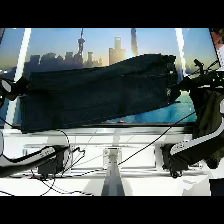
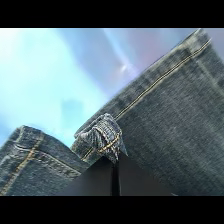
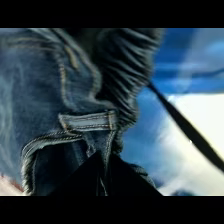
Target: Fold the clothes and pants, and hang the long-sleeved shirts on hangers.
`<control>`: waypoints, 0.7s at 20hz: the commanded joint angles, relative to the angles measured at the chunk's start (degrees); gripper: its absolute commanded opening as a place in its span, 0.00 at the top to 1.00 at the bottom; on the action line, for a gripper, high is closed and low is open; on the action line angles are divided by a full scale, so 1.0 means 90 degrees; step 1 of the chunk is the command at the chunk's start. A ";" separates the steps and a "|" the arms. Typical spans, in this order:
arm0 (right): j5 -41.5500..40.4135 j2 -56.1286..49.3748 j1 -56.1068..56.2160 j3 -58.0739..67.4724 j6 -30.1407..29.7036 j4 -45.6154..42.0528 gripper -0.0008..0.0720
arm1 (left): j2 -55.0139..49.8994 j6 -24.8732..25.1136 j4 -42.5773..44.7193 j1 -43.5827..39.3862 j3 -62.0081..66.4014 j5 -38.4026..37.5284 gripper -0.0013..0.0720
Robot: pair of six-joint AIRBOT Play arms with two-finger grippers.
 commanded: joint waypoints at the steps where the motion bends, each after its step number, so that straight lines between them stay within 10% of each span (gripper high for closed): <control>1: 0.0627 0.0221 0.0036 -0.0015 0.0024 -0.0250 0.96 | -0.0002 0.0000 -0.0007 0.0000 0.0109 0.0542 0.95; 14: -0.0180 0.4745 0.0036 -0.3619 0.0678 -0.1933 0.96 | 0.0000 0.0002 -0.0053 0.0000 0.2387 0.1423 0.95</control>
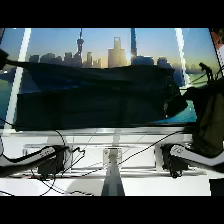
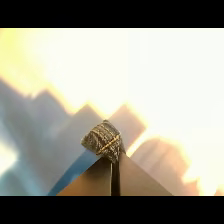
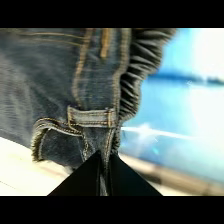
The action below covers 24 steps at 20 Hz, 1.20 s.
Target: Fold the clothes and pants, and hang the long-sleeved shirts on hangers.
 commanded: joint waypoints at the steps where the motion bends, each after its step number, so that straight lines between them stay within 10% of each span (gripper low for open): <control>1: -0.0146 0.1253 0.0005 -0.1078 0.0459 -0.0561 0.96 | 0.0002 0.0010 0.0024 -0.0007 0.0542 -0.0066 0.95; 8: 0.0053 0.1741 0.0002 -0.1124 0.0457 -0.0690 0.96 | -0.1124 0.2120 0.0726 0.0124 -0.0012 -0.3458 0.95; 16: -0.0355 0.1734 0.0005 -0.1124 0.0454 -0.0850 0.96 | -0.1433 0.2152 0.0726 0.0359 -0.0255 -0.3400 0.95; 17: -0.0491 0.1736 0.0005 -0.1124 0.0454 -0.0850 0.95 | -0.1428 0.2152 0.0726 0.0364 -0.0245 -0.3417 0.83; 18: -0.0670 0.1736 0.0005 -0.1122 0.0457 -0.0850 0.82 | -0.1406 0.2149 0.0721 0.0364 -0.0204 -0.3509 0.35; 19: -0.0835 0.1736 0.0005 -0.1122 0.0471 -0.0850 0.48 | -0.1362 0.2142 0.0724 0.0359 -0.0151 -0.3577 0.03; 20: -0.1010 0.1736 0.0005 -0.1107 0.0491 -0.0845 0.23 | -0.1277 0.2154 0.0729 0.0359 -0.0058 -0.3718 0.04; 24: -0.1683 0.1736 0.0005 -0.0874 0.0503 -0.0787 0.21 | -0.0614 0.2089 0.1314 0.0372 0.0250 -0.4898 0.09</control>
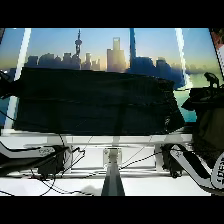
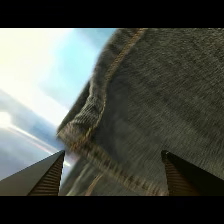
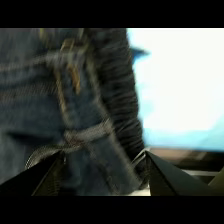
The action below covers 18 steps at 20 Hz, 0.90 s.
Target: Fold the clothes and pants, and hang the long-sleeved shirts on hangers.
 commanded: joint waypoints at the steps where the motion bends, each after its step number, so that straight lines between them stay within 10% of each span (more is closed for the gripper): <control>1: -0.0760 0.0005 0.0005 0.0182 0.0019 0.0039 0.21 | 0.0624 -0.0100 0.0631 0.0036 0.0168 -0.1299 0.24; 7: -0.1970 0.0005 0.0005 0.0221 0.0010 0.0092 0.21 | 0.2322 0.1093 0.0590 0.1137 -0.0658 -0.2511 0.33; 12: -0.2329 0.0005 0.0010 0.0221 0.0010 0.0413 0.21 | 0.3752 0.2237 -0.2348 0.3524 -0.3038 -0.1698 0.33; 15: -0.2324 0.0005 0.0010 0.0221 0.0007 0.0427 0.22 | 0.3747 0.2747 -0.3818 0.4668 -0.4002 -0.1299 0.03; 18: -0.2324 0.0005 0.0010 0.0221 0.0007 0.0430 0.22 | 0.3660 0.3232 -0.4243 0.5027 -0.4466 -0.0590 0.03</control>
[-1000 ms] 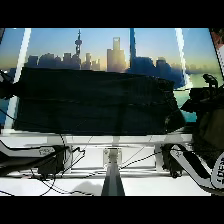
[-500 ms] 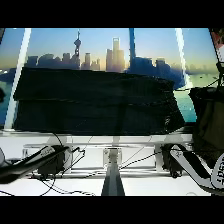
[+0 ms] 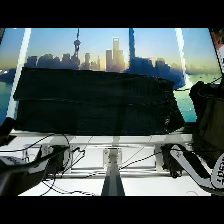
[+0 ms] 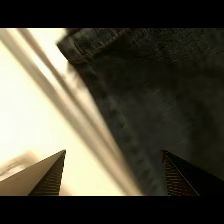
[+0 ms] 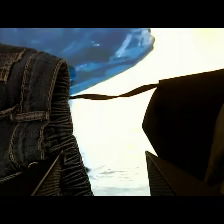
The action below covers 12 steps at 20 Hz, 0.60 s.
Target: Fold the clothes and pants, and hang the long-sleeved shirts on hangers.
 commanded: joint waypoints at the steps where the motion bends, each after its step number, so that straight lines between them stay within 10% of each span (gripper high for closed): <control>1: -0.0056 0.0005 0.0002 0.0007 -0.0002 0.0046 0.22 | 0.0010 0.0695 -0.0979 0.0576 -0.0665 0.0913 0.03; 8: 0.0267 0.0022 0.0002 0.0010 0.0010 0.0044 0.23 | -0.0993 0.1224 -0.1817 0.0573 -0.0704 0.2079 0.05; 12: 0.1700 0.0197 0.0002 0.0534 0.0517 -0.0131 0.23 | -0.1498 0.1999 -0.2776 0.0571 -0.0702 0.2521 0.27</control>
